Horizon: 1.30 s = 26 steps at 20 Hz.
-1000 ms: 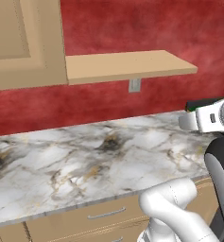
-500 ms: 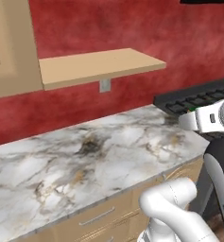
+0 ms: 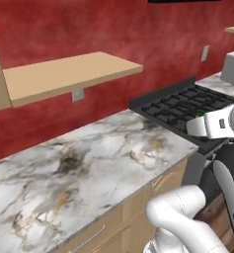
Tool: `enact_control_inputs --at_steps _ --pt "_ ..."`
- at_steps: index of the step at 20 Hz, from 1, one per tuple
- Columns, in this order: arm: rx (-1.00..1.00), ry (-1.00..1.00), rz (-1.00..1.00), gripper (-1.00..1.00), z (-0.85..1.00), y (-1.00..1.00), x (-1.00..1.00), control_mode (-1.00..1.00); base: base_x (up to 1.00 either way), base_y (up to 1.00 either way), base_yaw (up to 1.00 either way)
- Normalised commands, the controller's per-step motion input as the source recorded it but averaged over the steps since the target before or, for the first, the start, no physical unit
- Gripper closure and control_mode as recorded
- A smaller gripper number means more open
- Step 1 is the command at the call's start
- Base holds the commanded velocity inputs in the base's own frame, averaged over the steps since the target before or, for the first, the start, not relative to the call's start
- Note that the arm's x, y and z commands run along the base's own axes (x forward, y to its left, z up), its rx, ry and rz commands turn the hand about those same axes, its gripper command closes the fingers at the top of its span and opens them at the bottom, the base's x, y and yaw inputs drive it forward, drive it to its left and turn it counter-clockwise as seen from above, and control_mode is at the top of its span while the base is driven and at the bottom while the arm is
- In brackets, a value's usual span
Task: Locate and retrieve the spray and sponge from the cabinet. Place them next to the sink.
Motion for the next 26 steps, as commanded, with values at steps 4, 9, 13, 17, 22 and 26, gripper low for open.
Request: enact_control_inputs --at_steps 4,9,13,17,22,26 --pt "0.00 0.00 0.00 1.00 0.00 0.00 0.00 1.00 0.00 -0.33 -0.39" --pt "0.00 0.00 0.00 1.00 0.00 0.00 0.00 1.00 0.00 -0.42 -0.37" --pt "0.00 0.00 0.00 1.00 0.00 0.00 0.00 1.00 0.00 -0.42 -0.39" --pt "0.00 0.00 0.00 1.00 0.00 0.00 0.00 1.00 0.00 -0.32 -0.42" --pt "0.00 0.00 0.00 1.00 0.00 0.00 0.00 1.00 0.00 -0.02 -0.49" --pt "0.00 0.00 0.00 1.00 0.00 0.00 0.00 1.00 0.00 0.00 -0.50"
